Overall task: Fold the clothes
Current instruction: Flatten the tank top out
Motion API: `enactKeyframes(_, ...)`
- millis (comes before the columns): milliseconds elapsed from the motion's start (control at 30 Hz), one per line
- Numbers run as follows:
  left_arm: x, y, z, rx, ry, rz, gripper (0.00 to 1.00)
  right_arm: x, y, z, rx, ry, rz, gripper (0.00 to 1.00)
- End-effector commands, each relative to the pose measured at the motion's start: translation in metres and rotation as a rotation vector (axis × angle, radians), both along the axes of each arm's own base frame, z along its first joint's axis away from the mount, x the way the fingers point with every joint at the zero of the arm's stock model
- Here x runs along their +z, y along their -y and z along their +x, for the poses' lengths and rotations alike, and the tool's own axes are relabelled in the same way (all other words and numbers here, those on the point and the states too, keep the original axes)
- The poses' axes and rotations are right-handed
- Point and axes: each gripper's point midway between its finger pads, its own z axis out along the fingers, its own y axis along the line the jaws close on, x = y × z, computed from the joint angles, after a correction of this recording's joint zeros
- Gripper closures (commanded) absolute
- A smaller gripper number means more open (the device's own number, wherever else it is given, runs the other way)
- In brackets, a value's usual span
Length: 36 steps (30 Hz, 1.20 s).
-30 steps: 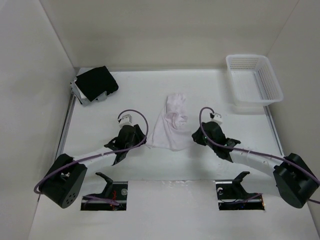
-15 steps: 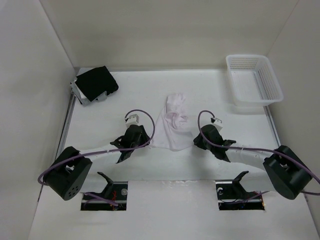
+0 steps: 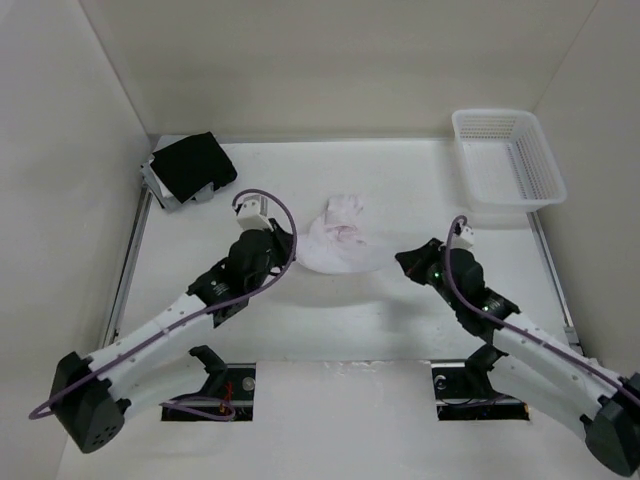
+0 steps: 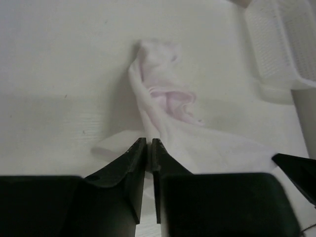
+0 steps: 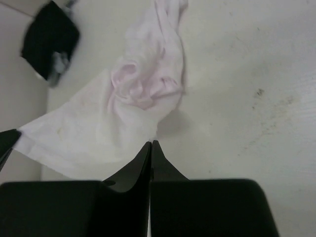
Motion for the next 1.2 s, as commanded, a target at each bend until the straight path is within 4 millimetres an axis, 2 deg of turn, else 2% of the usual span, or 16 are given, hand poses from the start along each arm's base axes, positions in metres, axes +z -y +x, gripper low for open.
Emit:
enactKeyframes(0, 0.016, -0.019, -0.019, 0.053, 0.035, 0.180, 0.82, -0.022, 0.021, -0.021, -0.033, -0.049, -0.032, 1.00)
enactKeyframes(100, -0.012, -0.017, -0.038, 0.034, -0.035, 0.245, 0.66, -0.048, 0.031, -0.035, -0.041, -0.107, -0.050, 1.00)
enactKeyframes(167, -0.030, -0.030, -0.046, 0.086, -0.076, 0.243, 0.61, -0.044, 0.029, -0.037, -0.043, -0.110, -0.023, 1.00)
enactKeyframes(333, -0.050, -0.042, -0.042, 0.138, -0.113, 0.206, 0.61, -0.049, 0.033, -0.037, -0.064, -0.129, -0.041, 1.00)
enactKeyframes(533, -0.098, -0.006, -0.052, 0.008, -0.235, 0.153, 0.61, -0.050, 0.035, -0.035, -0.075, -0.128, -0.054, 1.00)
enactKeyframes(600, -0.105, 0.006, -0.049, -0.036, -0.232, 0.122, 0.61, -0.052, 0.033, -0.034, -0.069, -0.130, -0.058, 1.00)
enactKeyframes(800, -0.127, 0.023, -0.032, -0.146, -0.245, 0.134, 0.64, -0.052, 0.033, -0.035, -0.066, -0.125, -0.052, 1.00)
enactKeyframes(967, -0.139, 0.021, -0.032, -0.155, -0.268, 0.165, 0.67, -0.051, 0.032, -0.035, -0.063, -0.124, -0.049, 1.00)
enactKeyframes(1167, -0.156, 0.013, -0.041, -0.164, -0.318, 0.194, 0.72, -0.050, 0.032, -0.034, -0.064, -0.121, -0.050, 1.00)
